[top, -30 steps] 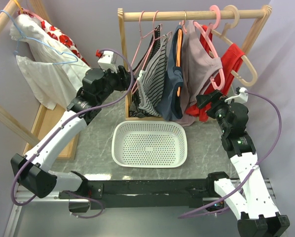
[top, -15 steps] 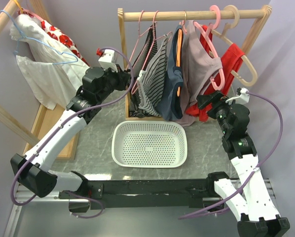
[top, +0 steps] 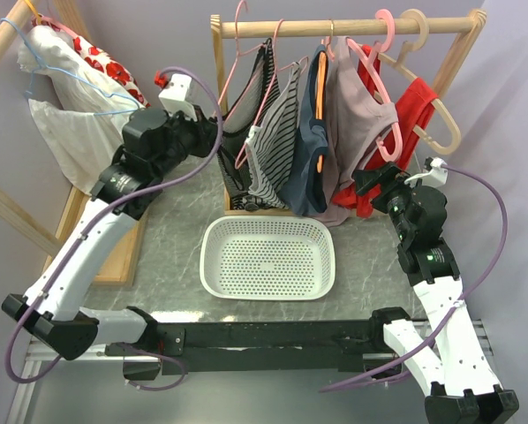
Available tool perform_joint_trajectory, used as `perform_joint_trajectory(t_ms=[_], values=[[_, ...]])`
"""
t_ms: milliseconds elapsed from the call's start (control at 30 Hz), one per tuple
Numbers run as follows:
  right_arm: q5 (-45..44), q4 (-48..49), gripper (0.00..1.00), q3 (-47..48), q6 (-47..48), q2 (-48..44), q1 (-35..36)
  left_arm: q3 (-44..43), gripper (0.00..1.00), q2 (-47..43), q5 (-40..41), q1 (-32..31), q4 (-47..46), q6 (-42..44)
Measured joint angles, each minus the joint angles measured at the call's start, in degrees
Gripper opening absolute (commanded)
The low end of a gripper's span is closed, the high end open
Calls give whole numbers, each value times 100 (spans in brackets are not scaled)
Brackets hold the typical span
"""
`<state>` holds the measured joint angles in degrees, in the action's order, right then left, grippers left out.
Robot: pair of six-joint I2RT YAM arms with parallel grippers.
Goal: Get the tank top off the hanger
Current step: Pick up the hanger from the clothesline.
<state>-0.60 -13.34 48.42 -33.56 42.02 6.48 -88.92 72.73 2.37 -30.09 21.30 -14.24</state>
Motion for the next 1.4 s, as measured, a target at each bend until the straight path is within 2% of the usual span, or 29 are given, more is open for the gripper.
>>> perform_joint_trajectory(t_ms=[133,367,700,833,1133,1400], values=[[0,-2,100,0,0,0,0,-391,1,-31,-20,0,402,0],[-2,-33,100,15,26,2,0,-509,1,-319,-96,0,988,9],[-28,-275,100,584,232,11,0,-481,1,-1250,-76,0,2085,66],[238,-236,100,772,313,39,0,-256,1,-1690,-81,0,2326,57],[1091,-361,100,1075,625,422,144,308,1,-2090,-101,0,2704,-72],[1421,-605,100,1209,905,581,400,120,1,-2323,-376,0,3270,-153]])
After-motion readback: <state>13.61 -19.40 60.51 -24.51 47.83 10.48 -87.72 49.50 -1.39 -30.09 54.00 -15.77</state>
